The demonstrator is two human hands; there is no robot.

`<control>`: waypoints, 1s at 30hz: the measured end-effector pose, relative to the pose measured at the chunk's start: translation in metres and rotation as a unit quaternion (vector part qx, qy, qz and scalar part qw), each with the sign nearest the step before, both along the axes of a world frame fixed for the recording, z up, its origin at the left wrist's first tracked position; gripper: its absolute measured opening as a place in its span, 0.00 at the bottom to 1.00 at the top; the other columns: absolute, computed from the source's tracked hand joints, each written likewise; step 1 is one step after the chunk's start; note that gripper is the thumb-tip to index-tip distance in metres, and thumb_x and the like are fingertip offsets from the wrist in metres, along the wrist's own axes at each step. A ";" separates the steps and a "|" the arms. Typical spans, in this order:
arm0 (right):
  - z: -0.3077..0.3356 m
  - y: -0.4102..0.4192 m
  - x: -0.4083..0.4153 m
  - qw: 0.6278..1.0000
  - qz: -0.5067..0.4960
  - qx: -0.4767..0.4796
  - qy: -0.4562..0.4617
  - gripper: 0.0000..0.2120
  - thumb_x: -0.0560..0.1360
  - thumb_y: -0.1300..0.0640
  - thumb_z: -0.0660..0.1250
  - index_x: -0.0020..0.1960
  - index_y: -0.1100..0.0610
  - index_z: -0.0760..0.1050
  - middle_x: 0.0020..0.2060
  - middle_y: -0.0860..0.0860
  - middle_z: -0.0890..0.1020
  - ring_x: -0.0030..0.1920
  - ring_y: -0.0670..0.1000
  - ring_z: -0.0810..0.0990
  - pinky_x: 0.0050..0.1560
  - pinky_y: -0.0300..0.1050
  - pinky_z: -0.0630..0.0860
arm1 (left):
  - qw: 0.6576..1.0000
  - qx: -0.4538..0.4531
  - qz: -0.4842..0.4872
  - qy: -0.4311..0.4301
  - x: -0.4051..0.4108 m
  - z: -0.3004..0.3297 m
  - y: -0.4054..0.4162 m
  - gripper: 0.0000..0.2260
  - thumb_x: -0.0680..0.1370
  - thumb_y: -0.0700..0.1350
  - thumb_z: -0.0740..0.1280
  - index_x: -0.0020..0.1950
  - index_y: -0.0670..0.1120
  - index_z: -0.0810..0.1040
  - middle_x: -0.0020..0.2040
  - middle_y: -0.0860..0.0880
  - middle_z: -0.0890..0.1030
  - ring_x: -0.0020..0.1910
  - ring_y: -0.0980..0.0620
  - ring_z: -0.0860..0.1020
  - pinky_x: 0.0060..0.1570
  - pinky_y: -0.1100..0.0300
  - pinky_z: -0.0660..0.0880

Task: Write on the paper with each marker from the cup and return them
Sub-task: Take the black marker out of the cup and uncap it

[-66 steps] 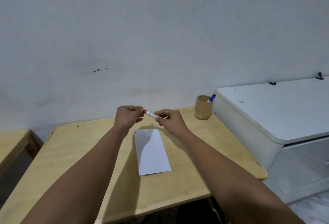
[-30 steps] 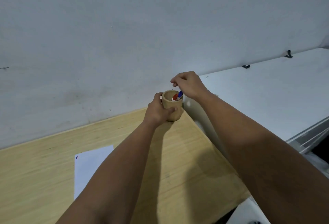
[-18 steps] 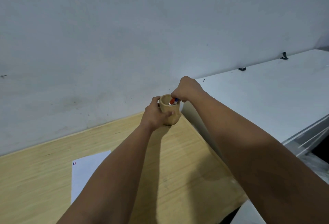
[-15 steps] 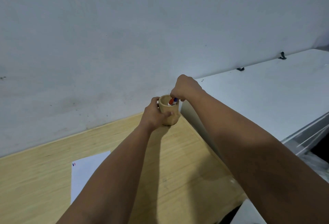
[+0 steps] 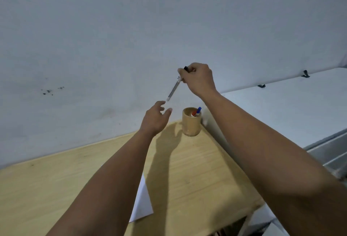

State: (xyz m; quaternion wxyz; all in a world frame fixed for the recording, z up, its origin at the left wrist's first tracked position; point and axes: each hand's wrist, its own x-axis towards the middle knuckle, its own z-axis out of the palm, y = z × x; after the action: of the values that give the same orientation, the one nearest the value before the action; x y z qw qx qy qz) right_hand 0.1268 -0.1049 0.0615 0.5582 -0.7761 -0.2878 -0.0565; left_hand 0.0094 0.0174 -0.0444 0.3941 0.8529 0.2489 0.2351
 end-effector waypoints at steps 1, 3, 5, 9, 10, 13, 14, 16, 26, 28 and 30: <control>-0.006 0.005 -0.013 0.999 0.024 0.019 0.019 0.15 0.79 0.49 0.72 0.39 0.59 0.79 0.37 0.54 0.89 0.42 0.57 0.89 0.50 0.55 0.85 | 1.000 0.007 0.013 -0.012 -0.014 0.005 0.004 0.19 0.82 0.54 0.65 0.71 0.49 0.74 0.64 0.46 0.81 0.59 0.47 0.79 0.55 0.55 0.73; -0.020 0.016 -0.040 0.991 0.080 0.064 0.084 0.12 0.83 0.50 0.69 0.45 0.57 0.78 0.39 0.53 0.87 0.40 0.56 0.90 0.52 0.56 0.85 | 0.999 0.017 0.036 -0.023 -0.044 0.010 0.014 0.13 0.82 0.49 0.63 0.65 0.48 0.78 0.55 0.48 0.82 0.51 0.48 0.78 0.48 0.57 0.70; -0.034 0.027 -0.071 0.969 0.135 0.101 0.182 0.11 0.86 0.50 0.65 0.52 0.57 0.75 0.40 0.53 0.82 0.35 0.54 0.88 0.48 0.57 0.86 | 0.998 0.017 0.054 -0.011 -0.075 0.011 0.026 0.11 0.82 0.45 0.62 0.61 0.48 0.79 0.47 0.49 0.81 0.46 0.44 0.78 0.42 0.55 0.71; -0.059 0.049 -0.126 0.958 0.161 0.100 0.216 0.13 0.87 0.48 0.62 0.54 0.58 0.74 0.45 0.54 0.80 0.38 0.49 0.85 0.48 0.57 0.86 | 0.996 0.001 0.085 0.020 -0.136 0.002 0.053 0.12 0.80 0.41 0.63 0.61 0.45 0.81 0.51 0.47 0.84 0.50 0.45 0.80 0.45 0.57 0.73; -0.063 0.054 -0.138 0.959 0.163 0.096 0.210 0.14 0.87 0.47 0.63 0.53 0.58 0.74 0.47 0.55 0.82 0.40 0.48 0.84 0.48 0.56 0.84 | 0.995 -0.003 0.094 0.026 -0.151 0.000 0.057 0.12 0.80 0.39 0.63 0.60 0.45 0.82 0.51 0.48 0.83 0.49 0.47 0.80 0.43 0.59 0.72; -0.074 0.070 -0.170 0.948 0.188 0.107 0.235 0.13 0.87 0.48 0.64 0.49 0.55 0.72 0.47 0.58 0.89 0.37 0.47 0.87 0.44 0.49 0.75 | 0.991 -0.028 0.129 0.022 -0.190 -0.004 0.070 0.17 0.78 0.35 0.58 0.58 0.48 0.83 0.53 0.48 0.85 0.52 0.48 0.82 0.38 0.64 0.72; -0.077 0.074 -0.179 0.941 0.200 0.105 0.254 0.12 0.87 0.48 0.63 0.49 0.55 0.72 0.44 0.57 0.89 0.35 0.48 0.88 0.43 0.47 0.74 | 0.989 -0.040 0.140 0.017 -0.201 -0.005 0.074 0.18 0.78 0.35 0.57 0.57 0.48 0.83 0.53 0.48 0.85 0.52 0.47 0.82 0.38 0.63 0.73; -0.084 0.081 -0.198 0.926 0.232 0.083 0.286 0.12 0.87 0.47 0.64 0.53 0.56 0.76 0.38 0.55 0.86 0.32 0.52 0.85 0.42 0.45 0.77 | 0.986 -0.059 0.155 0.006 -0.220 -0.005 0.082 0.16 0.78 0.37 0.58 0.56 0.48 0.83 0.53 0.48 0.85 0.52 0.46 0.83 0.38 0.60 0.74; -0.109 0.101 -0.231 0.883 0.386 -0.187 0.192 0.11 0.83 0.57 0.71 0.61 0.61 0.85 0.47 0.52 0.86 0.38 0.49 0.79 0.41 0.44 0.76 | 0.984 -0.082 0.159 -0.009 -0.257 -0.008 0.097 0.28 0.83 0.61 0.58 0.41 0.39 0.82 0.37 0.46 0.84 0.33 0.49 0.79 0.44 0.53 0.78; -0.110 0.103 -0.229 0.879 0.400 -0.164 0.202 0.12 0.81 0.57 0.74 0.60 0.64 0.86 0.47 0.53 0.88 0.39 0.49 0.81 0.44 0.47 0.77 | 0.987 -0.092 0.131 0.000 -0.257 -0.010 0.094 0.30 0.83 0.63 0.58 0.38 0.40 0.81 0.34 0.46 0.81 0.33 0.48 0.77 0.39 0.54 0.79; -0.112 0.106 -0.226 0.874 0.411 -0.150 0.213 0.11 0.80 0.57 0.75 0.58 0.65 0.86 0.46 0.53 0.88 0.38 0.48 0.81 0.44 0.47 0.77 | 0.991 -0.088 0.097 0.002 -0.252 -0.012 0.090 0.28 0.84 0.60 0.59 0.36 0.40 0.79 0.30 0.48 0.77 0.32 0.49 0.75 0.33 0.56 0.79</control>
State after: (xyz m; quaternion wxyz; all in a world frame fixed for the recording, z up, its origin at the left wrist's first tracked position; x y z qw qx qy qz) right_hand -0.0987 0.0007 -0.0504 0.4559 -0.6557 -0.4597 0.3885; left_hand -0.2421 0.1077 -0.0562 0.4423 0.7872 0.3514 0.2474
